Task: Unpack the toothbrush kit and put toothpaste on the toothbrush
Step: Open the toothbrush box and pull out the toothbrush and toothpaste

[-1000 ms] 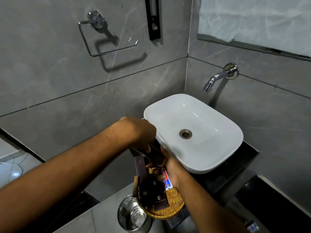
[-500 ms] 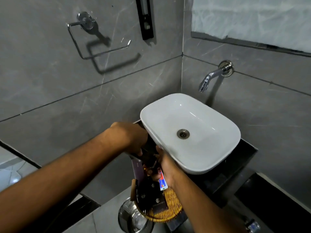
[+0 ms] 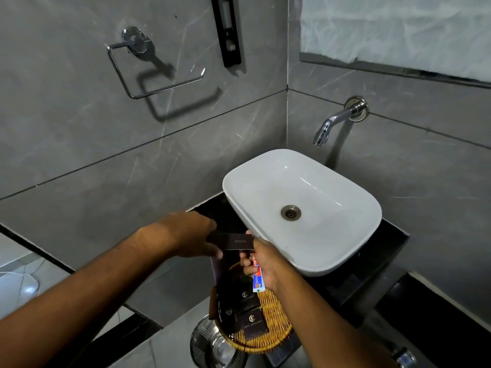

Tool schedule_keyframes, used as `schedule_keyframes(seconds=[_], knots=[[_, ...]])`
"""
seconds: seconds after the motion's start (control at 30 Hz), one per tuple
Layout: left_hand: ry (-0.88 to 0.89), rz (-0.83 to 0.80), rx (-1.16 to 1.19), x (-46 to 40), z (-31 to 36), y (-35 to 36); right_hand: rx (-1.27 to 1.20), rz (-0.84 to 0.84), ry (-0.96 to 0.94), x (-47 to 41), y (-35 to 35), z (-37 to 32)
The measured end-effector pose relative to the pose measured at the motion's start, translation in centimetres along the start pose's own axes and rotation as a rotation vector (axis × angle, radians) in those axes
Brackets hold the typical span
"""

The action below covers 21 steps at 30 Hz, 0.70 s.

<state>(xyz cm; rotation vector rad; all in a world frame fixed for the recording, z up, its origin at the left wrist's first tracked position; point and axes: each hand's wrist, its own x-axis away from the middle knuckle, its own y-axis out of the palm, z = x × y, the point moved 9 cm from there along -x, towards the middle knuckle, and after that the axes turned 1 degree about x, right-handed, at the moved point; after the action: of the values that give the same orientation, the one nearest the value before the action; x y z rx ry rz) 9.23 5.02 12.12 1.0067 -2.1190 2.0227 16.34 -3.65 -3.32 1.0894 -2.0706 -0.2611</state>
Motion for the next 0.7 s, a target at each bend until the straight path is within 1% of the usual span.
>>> schedule_keyframes(seconds=[0.07, 0.1, 0.2, 0.23, 0.37, 0.47, 0.57, 0.7], knots=[[0.029, -0.044, -0.023, 0.3, 0.7, 1.2, -0.028, 0.005, -0.005, -0.1, 0.0, -0.3], [0.049, -0.022, -0.079, 0.4, 1.0, 1.2, -0.045, 0.013, -0.003, -0.1, 0.0, -0.4], [0.099, 0.15, -0.291, 0.7, 1.8, -0.6, -0.031, 0.011, 0.013, -0.3, -0.4, -0.1], [0.106, 0.185, -0.343, 0.8, 1.9, -1.1, -0.023, -0.002, 0.028, -0.3, -0.4, 0.2], [0.097, 0.218, -0.47, 0.7, 1.7, -2.3, -0.02, -0.039, 0.08, -0.7, -0.6, 1.3], [0.048, 0.225, -0.458, 0.6, 0.8, -2.9, -0.023, -0.026, 0.096, -0.9, -1.1, 1.4], [0.0, 0.227, -0.412, 0.6, -0.4, -2.7, -0.003, 0.014, 0.073, -0.9, -1.9, 0.6], [-0.067, 0.228, -0.233, 0.8, -2.9, -1.0, 0.033, 0.072, 0.019, -0.7, -2.9, -0.5]])
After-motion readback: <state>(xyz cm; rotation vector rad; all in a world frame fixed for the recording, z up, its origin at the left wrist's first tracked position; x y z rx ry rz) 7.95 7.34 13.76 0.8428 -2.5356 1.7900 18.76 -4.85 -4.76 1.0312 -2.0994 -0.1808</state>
